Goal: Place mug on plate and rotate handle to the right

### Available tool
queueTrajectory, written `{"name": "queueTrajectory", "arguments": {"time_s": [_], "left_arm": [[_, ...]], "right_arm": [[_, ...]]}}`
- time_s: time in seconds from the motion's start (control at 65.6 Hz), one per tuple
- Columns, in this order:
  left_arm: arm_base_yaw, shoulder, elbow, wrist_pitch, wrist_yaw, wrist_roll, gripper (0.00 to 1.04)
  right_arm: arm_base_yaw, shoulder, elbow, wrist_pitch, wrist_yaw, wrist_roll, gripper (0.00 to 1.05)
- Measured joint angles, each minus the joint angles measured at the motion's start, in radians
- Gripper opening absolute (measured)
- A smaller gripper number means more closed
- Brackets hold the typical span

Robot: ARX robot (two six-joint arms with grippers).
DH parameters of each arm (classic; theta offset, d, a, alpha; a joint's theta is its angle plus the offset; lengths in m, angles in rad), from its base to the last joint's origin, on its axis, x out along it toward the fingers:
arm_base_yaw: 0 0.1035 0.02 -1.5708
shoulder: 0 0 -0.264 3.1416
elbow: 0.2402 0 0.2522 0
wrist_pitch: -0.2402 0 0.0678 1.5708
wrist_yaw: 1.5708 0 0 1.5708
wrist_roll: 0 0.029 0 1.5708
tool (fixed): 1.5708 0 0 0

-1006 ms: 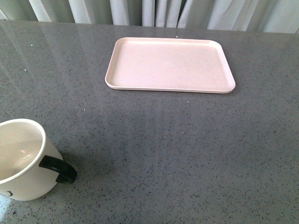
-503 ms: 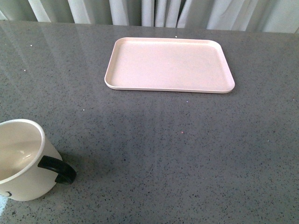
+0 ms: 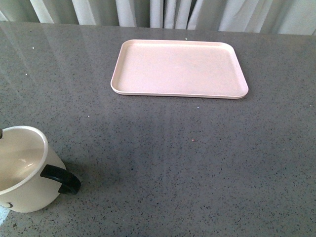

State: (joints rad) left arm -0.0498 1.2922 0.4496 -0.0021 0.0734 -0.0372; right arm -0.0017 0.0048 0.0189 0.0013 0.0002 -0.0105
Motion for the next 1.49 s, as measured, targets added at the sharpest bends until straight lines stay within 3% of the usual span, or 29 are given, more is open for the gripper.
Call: {"name": "queueTrajectory", "arguments": {"time_s": [0.747,0.808,1.341,1.387,1.494], "left_arm": [[-0.021,0.115,0.032,-0.043,0.055,0.093,0.95],[-0.026,0.121,0.036,-0.043,0.055,0.096,0.90],[-0.085,0.150,0.065,-0.058,0.032,0.095,0.07],[-0.088,0.150,0.070,-0.064,0.030,0.093,0.03],[-0.096,0.150,0.093,-0.092,0.023,0.090,0.02]], "right_arm": [[0.000,0.000,0.000,0.000,0.000,0.000,0.96],[0.000,0.000,0.000,0.000,0.000,0.000,0.96],[0.000,0.000,0.000,0.000,0.000,0.000,0.96],[0.000,0.000,0.000,0.000,0.000,0.000,0.96],[0.000,0.000,0.000,0.000,0.000,0.000,0.96]]}}
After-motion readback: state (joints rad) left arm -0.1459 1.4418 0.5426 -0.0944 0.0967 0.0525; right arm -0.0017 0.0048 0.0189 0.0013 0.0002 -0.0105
